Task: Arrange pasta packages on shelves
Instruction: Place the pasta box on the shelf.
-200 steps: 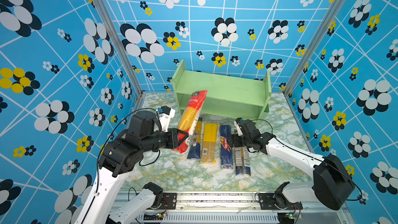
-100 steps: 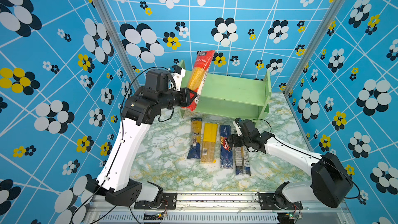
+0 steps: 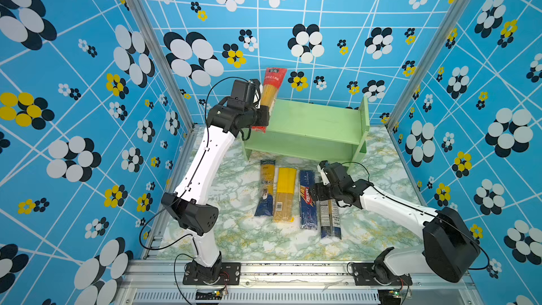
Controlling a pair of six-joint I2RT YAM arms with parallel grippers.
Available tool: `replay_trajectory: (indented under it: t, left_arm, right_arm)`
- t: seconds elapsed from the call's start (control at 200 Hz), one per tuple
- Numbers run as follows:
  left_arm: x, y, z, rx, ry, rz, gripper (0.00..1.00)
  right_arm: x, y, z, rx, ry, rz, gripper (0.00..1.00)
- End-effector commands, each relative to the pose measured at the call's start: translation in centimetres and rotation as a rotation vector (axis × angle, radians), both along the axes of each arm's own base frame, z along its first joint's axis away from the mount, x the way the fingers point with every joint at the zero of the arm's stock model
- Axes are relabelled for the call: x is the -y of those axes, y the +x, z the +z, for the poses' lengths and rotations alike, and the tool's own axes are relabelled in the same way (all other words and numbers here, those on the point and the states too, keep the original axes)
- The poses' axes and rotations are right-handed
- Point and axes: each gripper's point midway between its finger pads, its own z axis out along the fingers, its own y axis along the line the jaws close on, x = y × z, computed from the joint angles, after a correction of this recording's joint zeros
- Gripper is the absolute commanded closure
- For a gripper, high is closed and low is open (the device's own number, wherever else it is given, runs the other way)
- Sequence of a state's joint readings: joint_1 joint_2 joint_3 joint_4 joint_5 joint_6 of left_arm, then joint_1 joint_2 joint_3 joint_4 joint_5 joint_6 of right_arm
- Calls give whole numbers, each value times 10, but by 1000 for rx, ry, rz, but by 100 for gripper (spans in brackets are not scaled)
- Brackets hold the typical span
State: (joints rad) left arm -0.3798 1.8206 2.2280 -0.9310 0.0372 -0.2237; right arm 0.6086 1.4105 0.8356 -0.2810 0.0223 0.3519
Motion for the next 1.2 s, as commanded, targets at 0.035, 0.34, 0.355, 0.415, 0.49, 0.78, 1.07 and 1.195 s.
replay_trajectory:
  t: [0.035, 0.34, 0.355, 0.415, 0.49, 0.78, 1.07, 1.195]
  left_arm:
    - [-1, 15, 55, 208, -4, 16, 100]
    - [1, 35, 34, 179, 23, 37, 100]
    - [1, 35, 32, 174, 25, 37, 100]
    - [3, 37, 26, 160, 27, 36, 100]
    - [5, 40, 19, 142, 29, 30, 100]
    - [8, 48, 5, 115, 25, 40, 100]
    - [10, 50, -9, 78, 22, 48, 91]
    - [7, 48, -11, 71, 23, 61, 77]
  right_arm:
    - [2, -3, -10, -15, -28, -3, 11]
    - [-3, -1, -11, -25, -15, -3, 11]
    - [-3, 0, -12, -26, -14, -2, 11]
    - [-5, 1, -10, -27, -8, 0, 11]
    - [-7, 1, -10, -28, -2, 1, 11]
    - [-5, 0, -8, -23, -1, -3, 10]
    - [-2, -1, -6, -16, -7, -2, 8]
    - [-3, -2, -6, -18, -3, 0, 7]
